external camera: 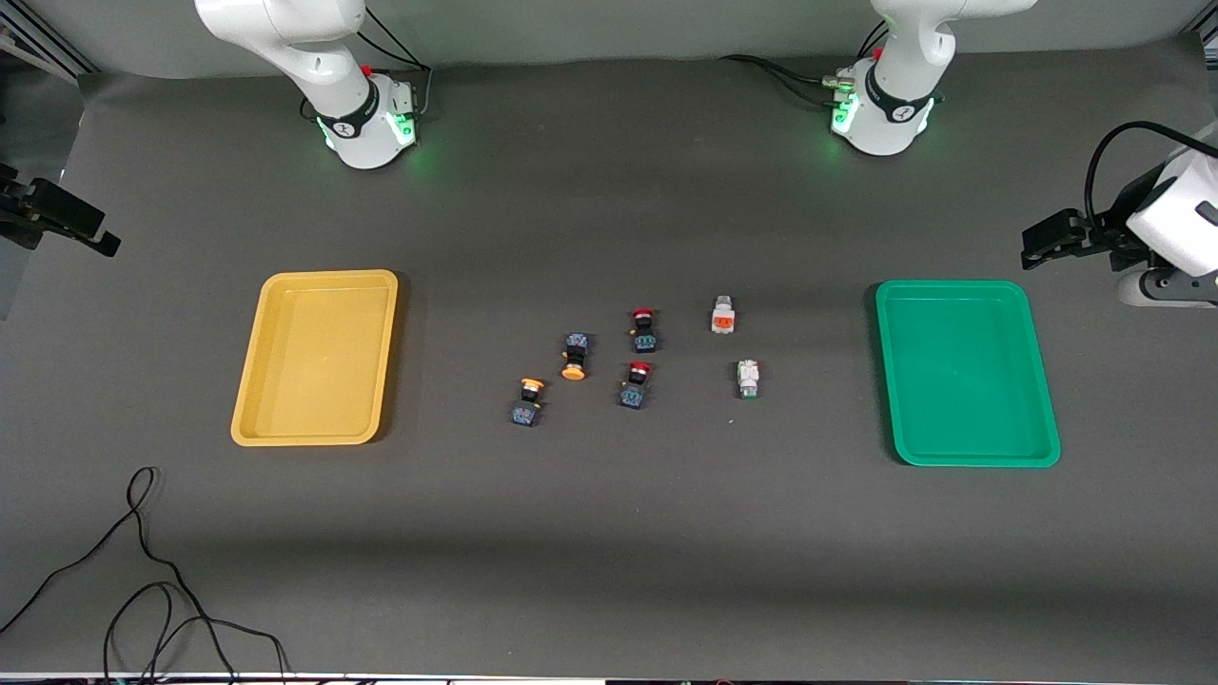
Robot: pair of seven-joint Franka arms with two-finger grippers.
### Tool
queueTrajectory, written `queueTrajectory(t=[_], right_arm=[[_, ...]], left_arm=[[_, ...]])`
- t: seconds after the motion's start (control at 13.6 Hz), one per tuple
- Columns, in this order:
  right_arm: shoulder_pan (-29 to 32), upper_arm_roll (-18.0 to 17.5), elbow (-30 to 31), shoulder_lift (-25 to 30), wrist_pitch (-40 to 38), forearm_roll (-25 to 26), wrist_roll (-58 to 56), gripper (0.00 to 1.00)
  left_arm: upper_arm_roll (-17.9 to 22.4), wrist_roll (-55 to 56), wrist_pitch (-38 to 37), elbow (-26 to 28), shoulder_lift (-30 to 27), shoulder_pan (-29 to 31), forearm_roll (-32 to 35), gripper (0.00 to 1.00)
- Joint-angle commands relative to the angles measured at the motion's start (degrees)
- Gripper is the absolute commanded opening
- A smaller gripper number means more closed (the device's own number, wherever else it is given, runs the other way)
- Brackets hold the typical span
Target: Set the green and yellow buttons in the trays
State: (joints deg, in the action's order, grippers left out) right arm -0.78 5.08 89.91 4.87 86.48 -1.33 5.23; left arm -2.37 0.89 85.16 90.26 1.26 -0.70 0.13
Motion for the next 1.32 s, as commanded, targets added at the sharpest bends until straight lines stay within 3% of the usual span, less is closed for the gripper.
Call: queueTrajectory(t=[0.0, 0.81, 1.03, 1.25], right_arm=[[-0.4, 0.5, -0.6, -0.1, 0.1, -0.3, -1.1, 1.0], [-0.3, 0.6, -0.8, -0.5, 0.3, -0.3, -0.9, 1.0], [0.3, 0.6, -1.1, -1.2, 0.5, -0.3, -0.7, 1.0], [0.4, 0.7, -0.8, -1.7, 0.5, -0.2, -1.2, 1.0]], left_arm=[[0.6, -0.7, 0.5, 1.0, -1.1, -0.8, 0.3, 1.0], [0.5, -0.7, 2.7, 3.4, -1.1, -1.1, 0.5, 1.0], [0.6, 2.5, 4.9, 7.1, -2.0, -5.5, 0.4, 1.0], [0.5, 13.3, 8.5, 10.6, -3.2, -13.2, -0.2, 1.0]])
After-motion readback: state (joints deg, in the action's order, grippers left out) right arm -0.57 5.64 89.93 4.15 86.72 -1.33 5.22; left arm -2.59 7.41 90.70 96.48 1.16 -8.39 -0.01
